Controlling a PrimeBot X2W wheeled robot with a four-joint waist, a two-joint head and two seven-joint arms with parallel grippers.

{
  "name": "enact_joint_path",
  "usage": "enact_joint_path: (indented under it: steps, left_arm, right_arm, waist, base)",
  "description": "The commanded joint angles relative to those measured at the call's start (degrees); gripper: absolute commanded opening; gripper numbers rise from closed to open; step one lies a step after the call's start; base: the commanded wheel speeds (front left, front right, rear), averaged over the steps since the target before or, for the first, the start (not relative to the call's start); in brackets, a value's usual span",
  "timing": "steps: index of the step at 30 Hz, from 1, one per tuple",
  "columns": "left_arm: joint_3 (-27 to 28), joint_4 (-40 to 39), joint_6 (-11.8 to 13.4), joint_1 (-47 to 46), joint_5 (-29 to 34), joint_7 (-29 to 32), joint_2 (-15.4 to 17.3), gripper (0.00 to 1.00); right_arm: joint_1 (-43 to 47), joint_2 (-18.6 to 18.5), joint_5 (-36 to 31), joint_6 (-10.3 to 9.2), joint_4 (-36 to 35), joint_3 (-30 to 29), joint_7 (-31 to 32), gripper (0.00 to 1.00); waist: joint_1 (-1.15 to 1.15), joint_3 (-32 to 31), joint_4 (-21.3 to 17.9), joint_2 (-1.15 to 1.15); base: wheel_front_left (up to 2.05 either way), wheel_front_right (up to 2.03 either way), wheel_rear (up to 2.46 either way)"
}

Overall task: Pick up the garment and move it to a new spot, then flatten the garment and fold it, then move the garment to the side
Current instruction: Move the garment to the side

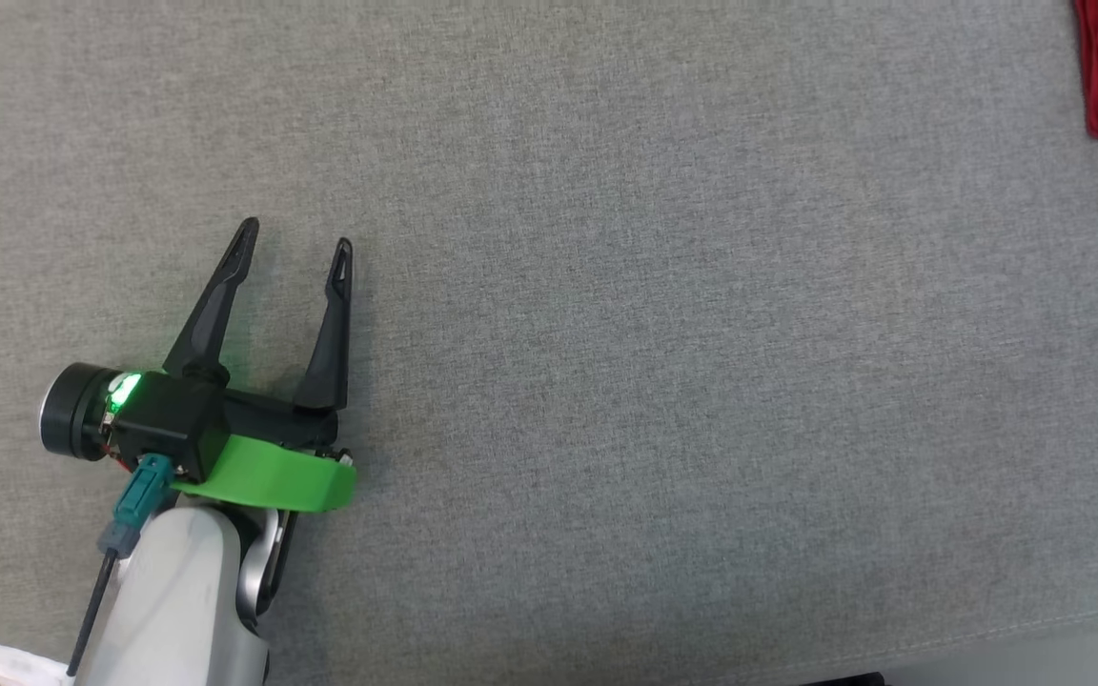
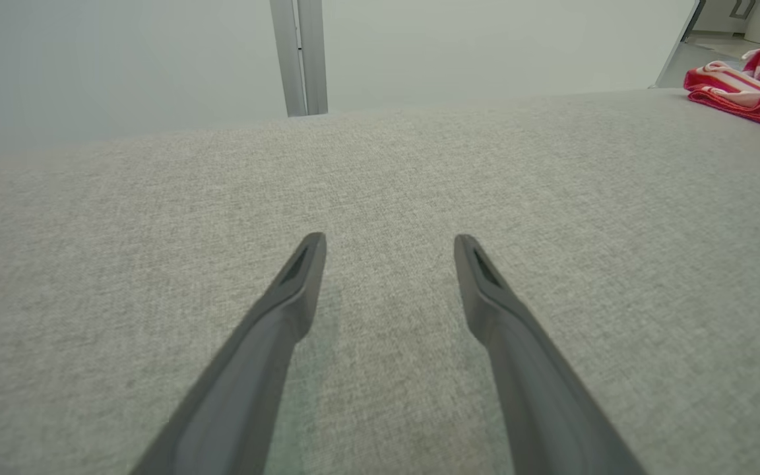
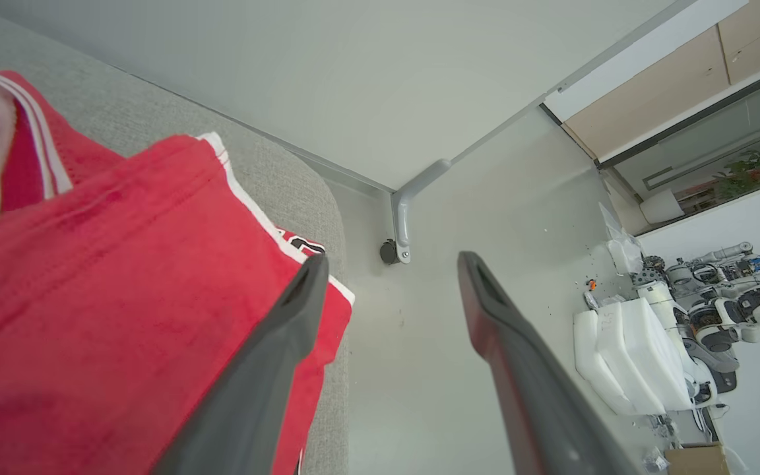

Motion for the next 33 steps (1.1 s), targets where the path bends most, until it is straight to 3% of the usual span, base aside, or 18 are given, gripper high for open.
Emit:
enact_joint_path:
  steps: [1, 9, 20, 33]
  left_arm:
    - [0.5, 0.2, 0.0, 0.6, -0.4, 0.1, -0.2, 1.0]
    - [4.2, 1.6, 0.9, 5.3, -1.7, 0.1, -1.2, 1.0]
    - [10.0, 2.4, 1.4, 14.2, -2.3, 0.1, -2.1, 1.0]
    - [12.5, 3.6, 0.9, 18.1, -1.6, 0.1, -3.2, 1.0]
  right_arm:
    - [-0.3, 0.9, -0.4, -0.14, 0.7, -0.5, -1.6, 1.0]
    - [4.8, 7.3, 0.1, -0.14, -1.6, -3.9, -5.5, 1.0]
    - [26.3, 17.5, -4.7, -0.14, -22.5, -18.0, -5.5, 1.0]
    - [51.7, 30.9, -9.7, -0.13, -40.6, -30.3, -5.5, 1.0]
  waist:
    - [0.0, -1.9, 0.2, 0.0]
    - [0.0, -10.9, 1.4, 0.0]
    - [0.0, -22.6, 3.4, 0.0]
    - [0.0, -29.6, 5.2, 0.0]
  base:
    - [0.0, 0.0, 0.0]
    - [0.0, 0.0, 0.0]
    - [0.0, 0.0, 0.0]
    - [0.0, 0.0, 0.0]
